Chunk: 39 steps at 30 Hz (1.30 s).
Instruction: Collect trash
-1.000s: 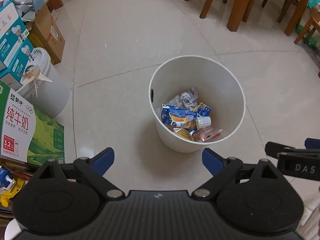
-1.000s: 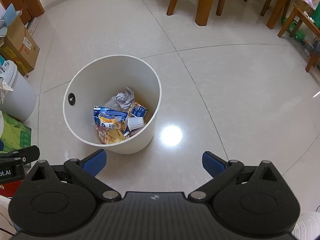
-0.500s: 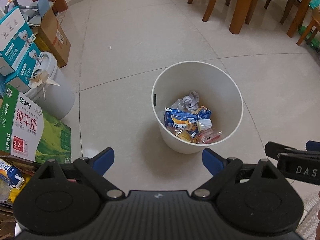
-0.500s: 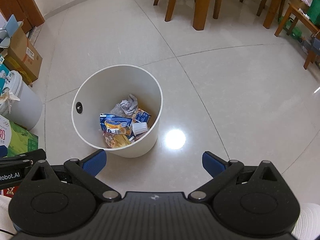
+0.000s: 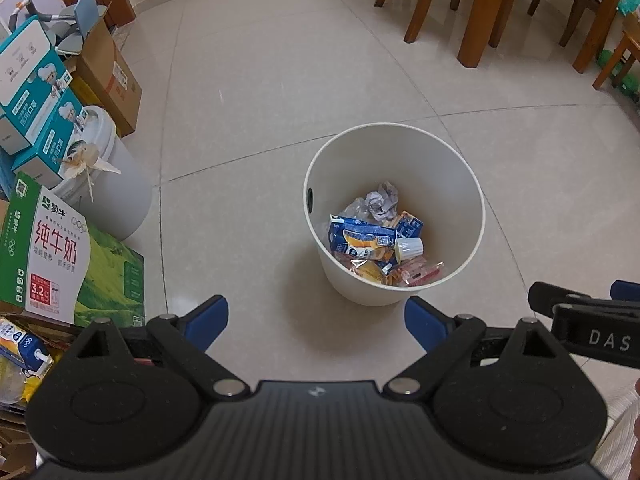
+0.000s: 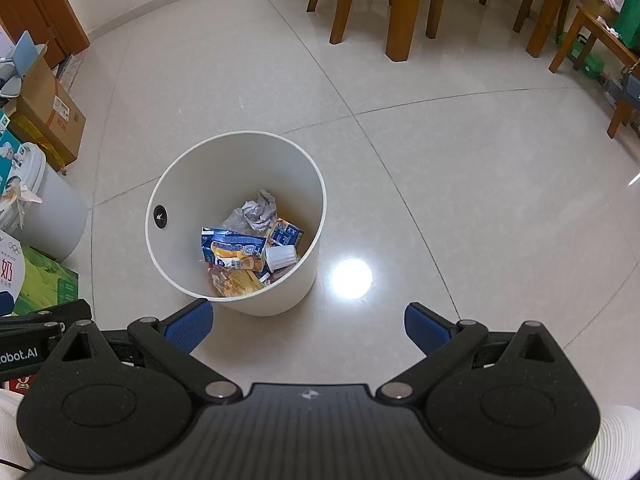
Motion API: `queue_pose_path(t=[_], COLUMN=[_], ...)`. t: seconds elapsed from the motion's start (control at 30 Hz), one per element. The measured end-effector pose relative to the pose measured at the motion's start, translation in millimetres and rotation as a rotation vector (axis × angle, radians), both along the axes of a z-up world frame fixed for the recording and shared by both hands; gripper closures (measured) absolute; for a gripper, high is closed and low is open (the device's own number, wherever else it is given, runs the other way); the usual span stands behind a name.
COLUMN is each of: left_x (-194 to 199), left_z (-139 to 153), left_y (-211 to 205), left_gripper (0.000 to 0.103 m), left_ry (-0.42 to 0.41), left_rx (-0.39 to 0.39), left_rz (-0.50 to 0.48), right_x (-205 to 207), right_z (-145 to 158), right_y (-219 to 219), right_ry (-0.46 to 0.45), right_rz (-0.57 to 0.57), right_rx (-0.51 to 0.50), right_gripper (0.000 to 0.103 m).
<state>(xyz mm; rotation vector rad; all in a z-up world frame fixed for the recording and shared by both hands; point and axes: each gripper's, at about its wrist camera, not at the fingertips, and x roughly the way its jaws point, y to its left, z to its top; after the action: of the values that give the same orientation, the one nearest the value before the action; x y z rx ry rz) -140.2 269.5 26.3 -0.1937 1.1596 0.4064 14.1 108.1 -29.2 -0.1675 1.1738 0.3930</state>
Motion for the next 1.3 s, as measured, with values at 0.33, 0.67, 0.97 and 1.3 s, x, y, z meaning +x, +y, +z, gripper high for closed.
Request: queue_pose_path(t=[0.33,0.67,0.97,1.3], left_x=[1.4,0.7,0.0,-1.1], left_z=[1.7,2.4,2.6,4.4], left_y=[-1.8,-3.2,-2.0,-1.7], left_gripper=[0.008,0.008,0.008,0.008], left_ry=[0.002,0.008,0.013,0.009], left_rx=[0.004,0.011,0.012,0.010], left_rz=[-0.002,-0.008,-0.007,-0.001], right_x=[-0.5,-1.6,-1.9,-3.2], right_z=[1.7,3.1,4.4,5.5], right_y=[-0.5,-1.6,-3.1,-2.6], right_ry=[-0.006,-0.008,-0.010,-0.009], right_rz=[-0.004,-0.002,-0.005,-0.004], right_rx=[0.001,0.000,0.000,0.002], right_gripper=[0.000,0.000,0.000,0.000])
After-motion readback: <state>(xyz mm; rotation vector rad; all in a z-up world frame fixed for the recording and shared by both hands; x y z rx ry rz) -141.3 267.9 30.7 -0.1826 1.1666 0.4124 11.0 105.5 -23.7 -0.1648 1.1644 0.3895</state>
